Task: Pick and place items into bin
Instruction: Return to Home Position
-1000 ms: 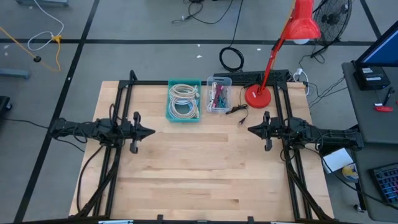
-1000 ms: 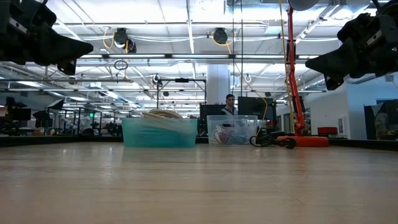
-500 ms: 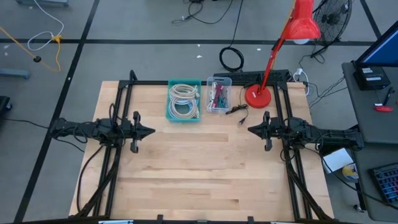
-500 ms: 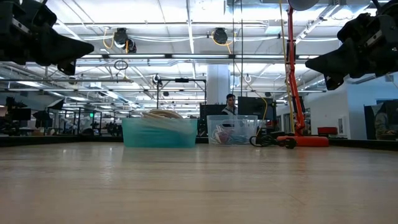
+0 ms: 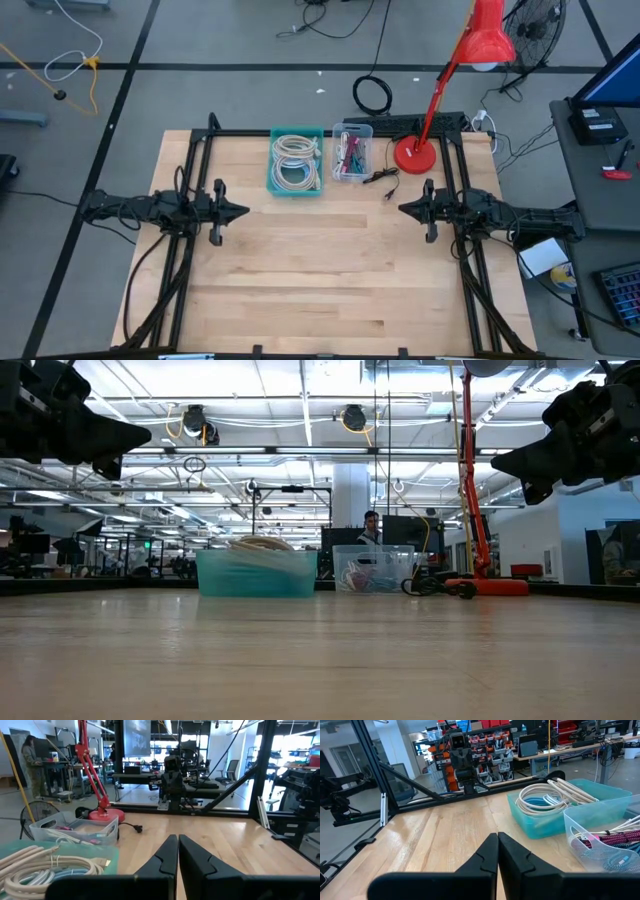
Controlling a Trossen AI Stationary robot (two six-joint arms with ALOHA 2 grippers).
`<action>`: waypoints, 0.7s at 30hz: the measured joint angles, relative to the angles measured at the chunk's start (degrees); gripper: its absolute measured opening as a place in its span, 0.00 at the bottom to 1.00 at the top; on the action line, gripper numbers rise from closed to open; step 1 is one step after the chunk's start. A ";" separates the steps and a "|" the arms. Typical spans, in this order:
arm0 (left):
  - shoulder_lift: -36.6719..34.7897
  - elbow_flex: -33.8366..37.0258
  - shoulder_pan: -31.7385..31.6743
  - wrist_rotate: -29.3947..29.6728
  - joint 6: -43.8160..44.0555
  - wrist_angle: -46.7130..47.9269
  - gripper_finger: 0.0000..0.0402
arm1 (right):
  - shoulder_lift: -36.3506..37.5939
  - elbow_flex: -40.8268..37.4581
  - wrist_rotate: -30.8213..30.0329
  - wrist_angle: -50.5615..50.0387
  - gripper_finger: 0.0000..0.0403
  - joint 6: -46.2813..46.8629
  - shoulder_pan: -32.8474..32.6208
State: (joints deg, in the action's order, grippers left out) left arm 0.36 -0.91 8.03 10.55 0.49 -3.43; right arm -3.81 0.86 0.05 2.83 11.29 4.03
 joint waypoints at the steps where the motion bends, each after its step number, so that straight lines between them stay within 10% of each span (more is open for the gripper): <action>1: 0.00 0.01 0.00 0.00 0.00 -0.06 0.04 | 0.00 0.00 0.00 0.00 0.00 0.00 0.00; 21: 0.00 0.00 0.00 -0.02 -0.02 -0.12 0.06 | 0.00 0.00 0.02 -0.02 0.00 0.02 0.00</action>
State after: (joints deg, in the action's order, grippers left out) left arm 0.36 -0.91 8.03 10.52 0.47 -3.55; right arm -3.81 0.86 0.07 2.81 11.31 4.03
